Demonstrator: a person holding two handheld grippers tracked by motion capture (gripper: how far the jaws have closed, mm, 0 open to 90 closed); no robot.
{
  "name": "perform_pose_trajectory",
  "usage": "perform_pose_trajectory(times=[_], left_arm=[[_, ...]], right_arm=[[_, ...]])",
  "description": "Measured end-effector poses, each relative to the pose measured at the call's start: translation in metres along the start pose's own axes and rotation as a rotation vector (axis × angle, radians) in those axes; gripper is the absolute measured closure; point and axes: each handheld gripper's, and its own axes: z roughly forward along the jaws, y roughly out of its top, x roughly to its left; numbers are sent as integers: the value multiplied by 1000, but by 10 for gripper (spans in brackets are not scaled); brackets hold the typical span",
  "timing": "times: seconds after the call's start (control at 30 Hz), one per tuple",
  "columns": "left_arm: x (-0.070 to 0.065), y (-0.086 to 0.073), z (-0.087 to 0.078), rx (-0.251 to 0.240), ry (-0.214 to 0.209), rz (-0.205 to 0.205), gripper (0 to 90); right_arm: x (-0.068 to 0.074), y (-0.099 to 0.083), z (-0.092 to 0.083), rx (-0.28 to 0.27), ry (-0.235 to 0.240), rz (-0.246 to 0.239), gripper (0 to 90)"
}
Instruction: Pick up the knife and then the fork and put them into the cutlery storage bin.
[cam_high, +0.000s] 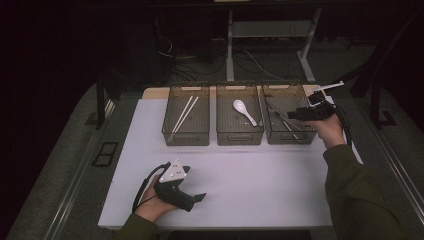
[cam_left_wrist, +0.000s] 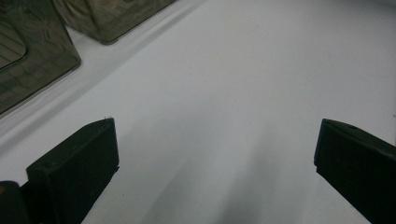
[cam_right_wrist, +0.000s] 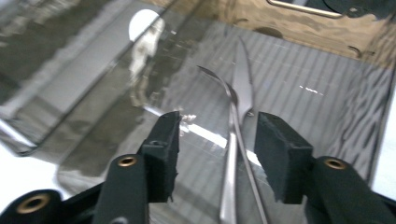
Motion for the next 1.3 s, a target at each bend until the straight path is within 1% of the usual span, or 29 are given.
perform_pose_trajectory(times=[0.13, 0.3, 0.47, 0.57, 0.63, 0.77, 0.83, 0.97, 1.07, 1.17, 1.3], left_arm=[[3, 0, -2, -9, 9, -4, 0], [7, -1, -2, -13, 11, -13, 0], [7, -1, -2, -11, 10, -10, 0], [7, -1, -2, -16, 10, -10, 0], [7, -1, -2, -16, 9, -8, 0], [7, -1, -3, -25, 7, -14, 0], [7, -2, -3, -26, 7, -15, 0], [7, -2, -3, -26, 7, -16, 0], [7, -2, -3, -27, 5, -19, 0], [7, -2, -3, -28, 5, -21, 0], [8, -2, -2, -36, 5, -28, 0]], right_arm=[[5, -4, -6, -23, 18, -21, 422], [10, -11, -13, -67, 41, -42, 379], [17, -14, -18, -84, 21, -72, 350], [20, -16, -22, -107, 34, -82, 336], [24, -17, -25, -123, 39, -81, 316], [32, -22, -30, -153, 50, -92, 282], [35, -25, -32, -164, 51, -101, 259], [44, -36, -37, -186, 88, -100, 231], [51, -44, -39, -196, 98, -121, 209], [57, -53, -42, -201, 108, -135, 201], [65, -64, -46, -214, 128, -135, 196]])
